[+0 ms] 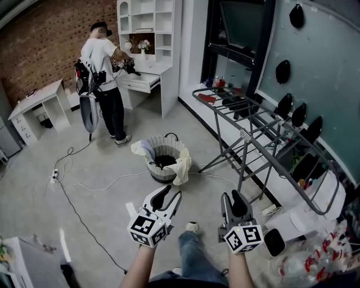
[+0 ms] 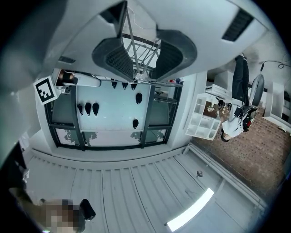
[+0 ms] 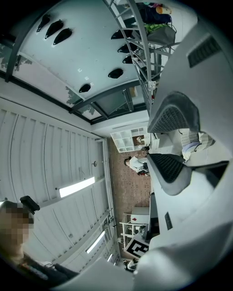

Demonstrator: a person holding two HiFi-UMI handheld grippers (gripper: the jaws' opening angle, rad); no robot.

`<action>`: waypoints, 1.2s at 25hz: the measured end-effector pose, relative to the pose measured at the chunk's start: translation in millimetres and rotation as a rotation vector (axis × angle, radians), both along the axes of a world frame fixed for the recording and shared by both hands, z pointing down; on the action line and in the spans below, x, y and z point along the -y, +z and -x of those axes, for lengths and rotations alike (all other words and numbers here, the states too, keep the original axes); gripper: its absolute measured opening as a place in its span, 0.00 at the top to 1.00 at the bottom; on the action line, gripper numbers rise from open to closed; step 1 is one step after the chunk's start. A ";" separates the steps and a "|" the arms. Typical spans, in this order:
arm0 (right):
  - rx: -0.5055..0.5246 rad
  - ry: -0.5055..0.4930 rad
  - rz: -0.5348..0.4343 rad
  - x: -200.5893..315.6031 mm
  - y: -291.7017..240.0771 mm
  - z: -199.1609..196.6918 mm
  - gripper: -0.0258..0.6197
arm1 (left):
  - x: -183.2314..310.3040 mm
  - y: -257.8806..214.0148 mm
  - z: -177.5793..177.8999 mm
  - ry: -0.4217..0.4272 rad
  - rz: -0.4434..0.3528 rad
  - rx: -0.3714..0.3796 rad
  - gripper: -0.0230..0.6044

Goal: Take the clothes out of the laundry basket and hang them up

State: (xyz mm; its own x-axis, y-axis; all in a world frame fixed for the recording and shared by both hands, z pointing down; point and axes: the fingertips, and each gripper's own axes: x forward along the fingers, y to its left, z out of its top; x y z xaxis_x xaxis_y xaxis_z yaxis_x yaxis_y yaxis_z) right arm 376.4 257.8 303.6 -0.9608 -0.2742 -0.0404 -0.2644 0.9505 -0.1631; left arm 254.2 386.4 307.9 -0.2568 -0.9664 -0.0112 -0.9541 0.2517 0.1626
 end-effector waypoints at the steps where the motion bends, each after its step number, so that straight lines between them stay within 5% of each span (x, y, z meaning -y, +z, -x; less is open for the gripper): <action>1: 0.002 -0.006 -0.005 4.3 0.4 5.9 0.77 | 3.3 0.3 5.7 -0.004 0.000 0.002 0.72; 14: -0.030 -0.039 0.020 93.4 18.9 112.4 0.77 | 85.4 18.8 110.2 -0.057 0.007 -0.015 0.72; 30: -0.071 -0.192 0.029 250.8 33.6 336.7 0.77 | 225.5 31.4 320.5 -0.224 0.012 -0.029 0.72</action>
State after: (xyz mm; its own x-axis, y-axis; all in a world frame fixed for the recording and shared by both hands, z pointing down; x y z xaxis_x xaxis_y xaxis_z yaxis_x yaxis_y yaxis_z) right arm 39.8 7.1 337.2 -0.9958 -0.0853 0.0345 -0.0901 0.9797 -0.1790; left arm -66.2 160.9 339.3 -0.4649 -0.8853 0.0107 -0.8692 0.4586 0.1847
